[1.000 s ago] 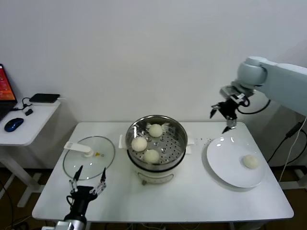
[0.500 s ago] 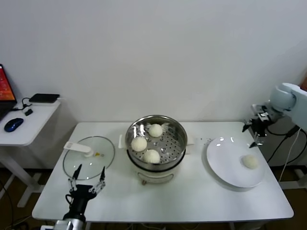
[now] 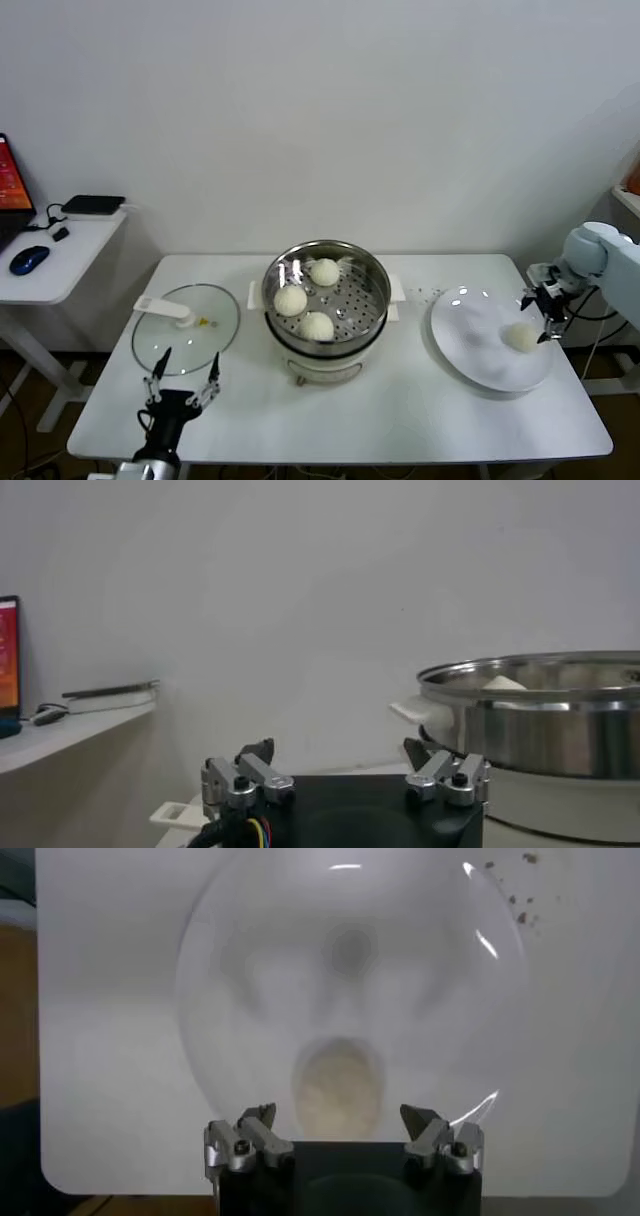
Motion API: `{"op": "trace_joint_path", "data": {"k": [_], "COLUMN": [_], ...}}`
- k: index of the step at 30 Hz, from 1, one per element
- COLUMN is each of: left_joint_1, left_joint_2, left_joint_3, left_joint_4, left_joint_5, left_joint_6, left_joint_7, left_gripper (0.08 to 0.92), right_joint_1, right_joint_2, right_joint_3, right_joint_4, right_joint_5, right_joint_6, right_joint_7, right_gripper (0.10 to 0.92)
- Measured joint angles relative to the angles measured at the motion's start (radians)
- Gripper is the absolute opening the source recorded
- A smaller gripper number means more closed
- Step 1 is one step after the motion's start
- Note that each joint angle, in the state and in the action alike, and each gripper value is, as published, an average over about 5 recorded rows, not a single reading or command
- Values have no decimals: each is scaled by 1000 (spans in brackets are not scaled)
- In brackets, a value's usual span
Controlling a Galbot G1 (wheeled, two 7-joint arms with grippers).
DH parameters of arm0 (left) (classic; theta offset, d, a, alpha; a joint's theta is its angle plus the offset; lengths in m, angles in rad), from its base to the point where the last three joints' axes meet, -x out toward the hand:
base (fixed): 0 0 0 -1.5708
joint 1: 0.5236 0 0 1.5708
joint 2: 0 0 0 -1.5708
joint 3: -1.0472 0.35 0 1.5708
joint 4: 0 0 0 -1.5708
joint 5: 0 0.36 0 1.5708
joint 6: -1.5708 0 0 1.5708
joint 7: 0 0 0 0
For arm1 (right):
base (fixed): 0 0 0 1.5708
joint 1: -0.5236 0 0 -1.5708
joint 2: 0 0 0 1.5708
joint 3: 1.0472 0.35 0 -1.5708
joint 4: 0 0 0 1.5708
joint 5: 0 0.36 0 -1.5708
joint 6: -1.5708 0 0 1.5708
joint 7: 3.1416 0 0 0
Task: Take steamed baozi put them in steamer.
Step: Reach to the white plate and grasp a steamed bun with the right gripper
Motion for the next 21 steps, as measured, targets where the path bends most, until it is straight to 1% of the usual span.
{"op": "trace_joint_path", "data": {"k": [8, 21], "left_joint_1": [3, 3], "left_joint_2": [-3, -5], "left_joint_3": [-1, -1], "left_joint_4": [7, 12], "left_joint_5": [3, 7], "left_joint_6": [-2, -1], "left_joint_7": [0, -1], "left_gripper": [823, 823], "right_joint_1": [-74, -148], "right_joint_2": [39, 102], "right_joint_3": [110, 221], "right_joint_4": [-86, -182], "right_joint_5": [-76, -132], "right_joint_6": [35, 63], "right_joint_7": [10, 24], "right_gripper": [823, 823]}}
